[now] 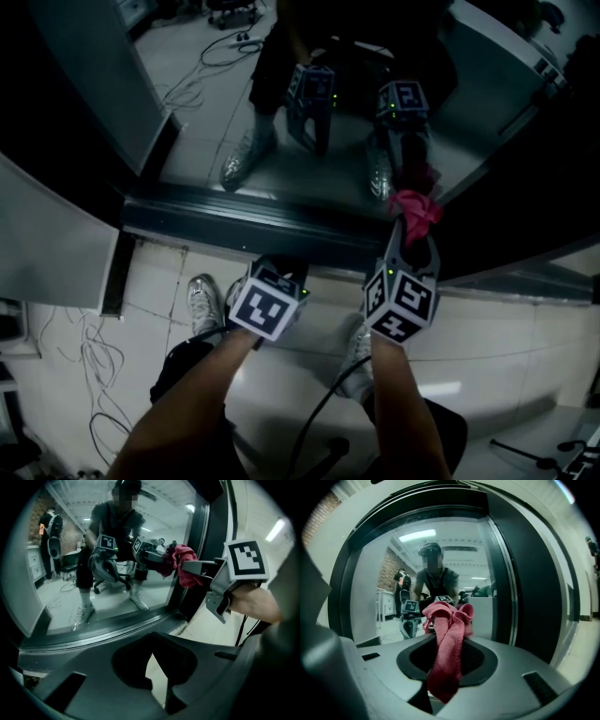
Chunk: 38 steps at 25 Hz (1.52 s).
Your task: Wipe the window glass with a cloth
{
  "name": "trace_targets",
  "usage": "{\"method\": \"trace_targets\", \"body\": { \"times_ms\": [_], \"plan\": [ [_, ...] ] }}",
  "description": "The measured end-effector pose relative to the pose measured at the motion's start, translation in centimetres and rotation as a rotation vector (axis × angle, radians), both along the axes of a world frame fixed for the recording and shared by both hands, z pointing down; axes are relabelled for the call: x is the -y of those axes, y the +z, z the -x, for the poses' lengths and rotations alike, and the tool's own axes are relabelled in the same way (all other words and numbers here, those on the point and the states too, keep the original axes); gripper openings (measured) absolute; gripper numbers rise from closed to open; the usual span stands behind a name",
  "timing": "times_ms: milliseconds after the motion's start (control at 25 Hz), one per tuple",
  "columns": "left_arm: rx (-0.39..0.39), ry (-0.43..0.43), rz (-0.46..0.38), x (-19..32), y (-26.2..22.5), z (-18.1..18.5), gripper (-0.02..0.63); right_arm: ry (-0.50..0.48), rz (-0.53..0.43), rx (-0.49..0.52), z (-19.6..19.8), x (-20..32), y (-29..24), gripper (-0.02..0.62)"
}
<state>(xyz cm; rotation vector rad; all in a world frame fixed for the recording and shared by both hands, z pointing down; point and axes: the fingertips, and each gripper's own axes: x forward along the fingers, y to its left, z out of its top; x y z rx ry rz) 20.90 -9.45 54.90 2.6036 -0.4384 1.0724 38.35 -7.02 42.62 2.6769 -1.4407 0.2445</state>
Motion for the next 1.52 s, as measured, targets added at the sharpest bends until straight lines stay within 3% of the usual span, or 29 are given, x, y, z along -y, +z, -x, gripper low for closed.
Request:
{"method": "trace_targets", "body": {
  "times_ms": [520, 960, 1200, 1520],
  "plan": [
    [0.012, -0.063, 0.010, 2.6, 0.0, 4.4, 0.005, -0.160, 0.043, -0.059, 6.9, 4.6, 0.2, 0.117],
    [0.011, -0.091, -0.004, 4.0, -0.3, 6.8, 0.005, -0.366, 0.162, -0.179, 12.2, 7.8, 1.8, 0.117],
    [0.011, -0.102, 0.028, 3.9, 0.2, 7.2, 0.005, -0.510, 0.297, -0.182, 13.6, 8.3, 6.6, 0.115],
    [0.023, -0.122, 0.087, 3.9, 0.5, 6.6, 0.005, -0.626, 0.367, -0.169, 14.3, 9.3, 11.2, 0.117]
  ]
}}
